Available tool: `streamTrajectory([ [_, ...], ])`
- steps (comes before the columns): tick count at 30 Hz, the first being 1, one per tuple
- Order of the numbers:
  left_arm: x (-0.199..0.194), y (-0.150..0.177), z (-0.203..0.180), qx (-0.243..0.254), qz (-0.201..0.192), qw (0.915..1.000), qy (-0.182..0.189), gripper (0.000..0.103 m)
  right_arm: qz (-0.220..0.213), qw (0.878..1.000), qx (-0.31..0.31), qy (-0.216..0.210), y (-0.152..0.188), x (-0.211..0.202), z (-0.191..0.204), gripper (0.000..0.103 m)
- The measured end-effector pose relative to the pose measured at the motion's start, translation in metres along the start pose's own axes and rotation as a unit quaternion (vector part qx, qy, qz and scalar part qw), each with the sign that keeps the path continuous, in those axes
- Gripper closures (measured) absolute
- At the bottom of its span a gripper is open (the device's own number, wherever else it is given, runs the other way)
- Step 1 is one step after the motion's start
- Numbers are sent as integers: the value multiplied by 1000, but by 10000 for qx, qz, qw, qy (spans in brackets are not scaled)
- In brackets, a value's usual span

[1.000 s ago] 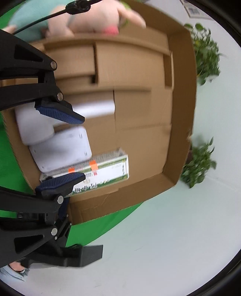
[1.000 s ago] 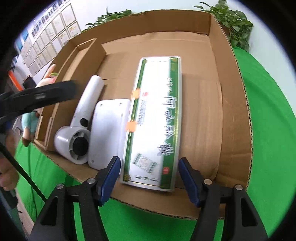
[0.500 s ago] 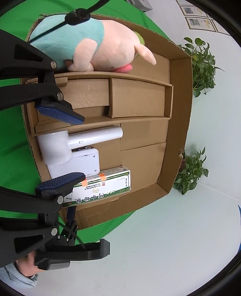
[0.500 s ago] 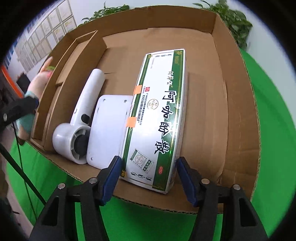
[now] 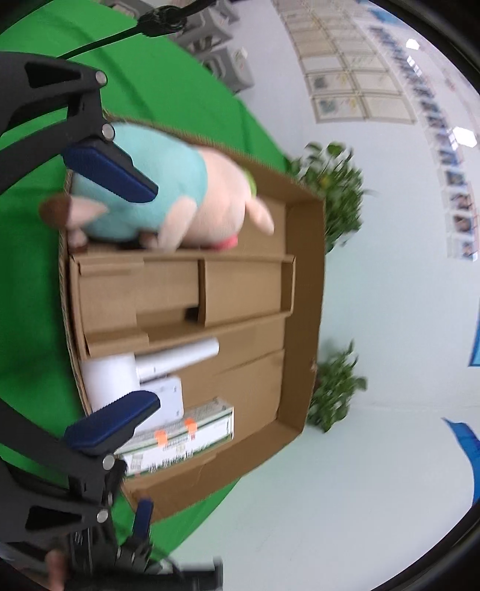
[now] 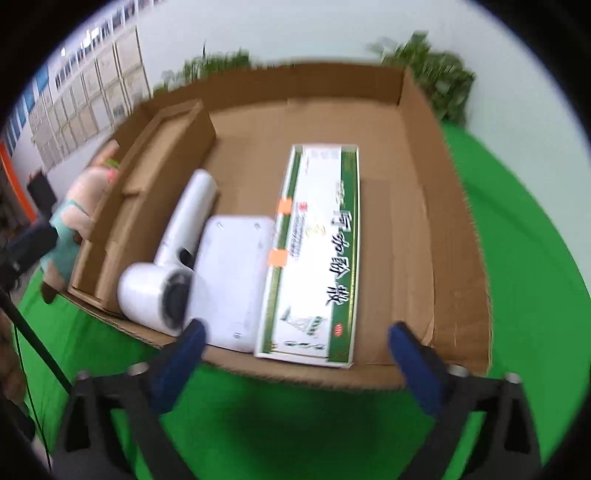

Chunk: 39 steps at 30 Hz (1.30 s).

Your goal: Organize objects

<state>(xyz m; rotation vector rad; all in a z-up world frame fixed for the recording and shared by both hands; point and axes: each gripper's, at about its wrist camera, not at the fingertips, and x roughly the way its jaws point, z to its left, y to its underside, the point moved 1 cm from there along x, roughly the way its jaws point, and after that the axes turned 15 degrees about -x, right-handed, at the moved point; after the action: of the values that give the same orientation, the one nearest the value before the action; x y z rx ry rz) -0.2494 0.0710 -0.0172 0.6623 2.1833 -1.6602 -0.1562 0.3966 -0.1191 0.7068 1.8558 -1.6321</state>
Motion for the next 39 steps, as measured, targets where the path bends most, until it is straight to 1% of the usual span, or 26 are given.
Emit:
streamTrajectory([
  [2, -1, 8, 5, 19, -96, 9998, -182, 0, -470, 9988, 109, 87, 9, -20, 14, 0],
  [3, 1, 13, 8, -37, -141, 9995, -294, 0, -646, 9977, 98, 174, 9, -24, 18, 0],
  [4, 1, 16, 9, -69, -161, 9994, -310, 0, -793, 9964, 70, 279, -2, -13, 14, 0],
  [5, 2, 20, 11, -80, -217, 9991, -348, 0, -884, 9954, 41, 362, 1, -6, 19, 0],
  [7, 8, 27, 9, 35, -240, 9984, -507, 0, -988, 9934, 16, 576, -21, 22, 32, 0],
  [8, 11, 30, 7, 119, -265, 9979, -587, 1, -1015, 9928, 48, 639, -18, 16, 31, 0],
  [9, 12, 34, 4, 237, -334, 9968, -691, 0, -1029, 9922, 57, 694, -19, 11, 22, 0],
  [11, 15, 38, 1, 305, -389, 9956, -802, 0, -1035, 9918, 11, 754, -13, 12, 30, 0],
  [12, 17, 39, 1, 269, -420, 9953, -834, 0, -1048, 9914, -9, 785, -16, 17, 36, 0],
  [14, 18, 42, 0, 234, -477, 9950, -850, 0, -1078, 9907, -22, 825, -14, 13, 50, 0],
  [15, 19, 44, 0, 239, -517, 9946, -864, 0, -1086, 9907, -17, 818, -15, 14, 50, 0],
  [16, 20, 46, -1, 273, -503, 9943, -904, 0, -1100, 9905, -11, 822, -15, 16, 52, 0],
  [17, 21, 46, -2, 291, -496, 9941, -923, 0, -1103, 9904, -7, 839, -10, 10, 54, 0],
  [22, 22, 45, -1, 300, -457, 9940, -944, 0, -1084, 9896, -75, 938, -12, 14, 54, 0],
  [25, 25, 46, -3, 364, -409, 9931, -1038, 0, -1008, 9900, -99, 980, -12, 17, 54, 0],
  [27, 25, 45, -2, 365, -399, 9932, -1028, 0, -947, 9896, -152, 1068, -14, 20, 55, 0],
  [30, 25, 45, 0, 317, -390, 9941, -961, 0, -965, 9898, -134, 1042, -12, 19, 54, 0],
  [35, 26, 45, 0, 321, -387, 9940, -971, 0, -929, 9896, -161, 1090, -11, 18, 55, 0],
  [39, 26, 45, 2, 276, -404, 9947, -909, 0, -937, 9898, -151, 1065, -9, 16, 54, 0],
])
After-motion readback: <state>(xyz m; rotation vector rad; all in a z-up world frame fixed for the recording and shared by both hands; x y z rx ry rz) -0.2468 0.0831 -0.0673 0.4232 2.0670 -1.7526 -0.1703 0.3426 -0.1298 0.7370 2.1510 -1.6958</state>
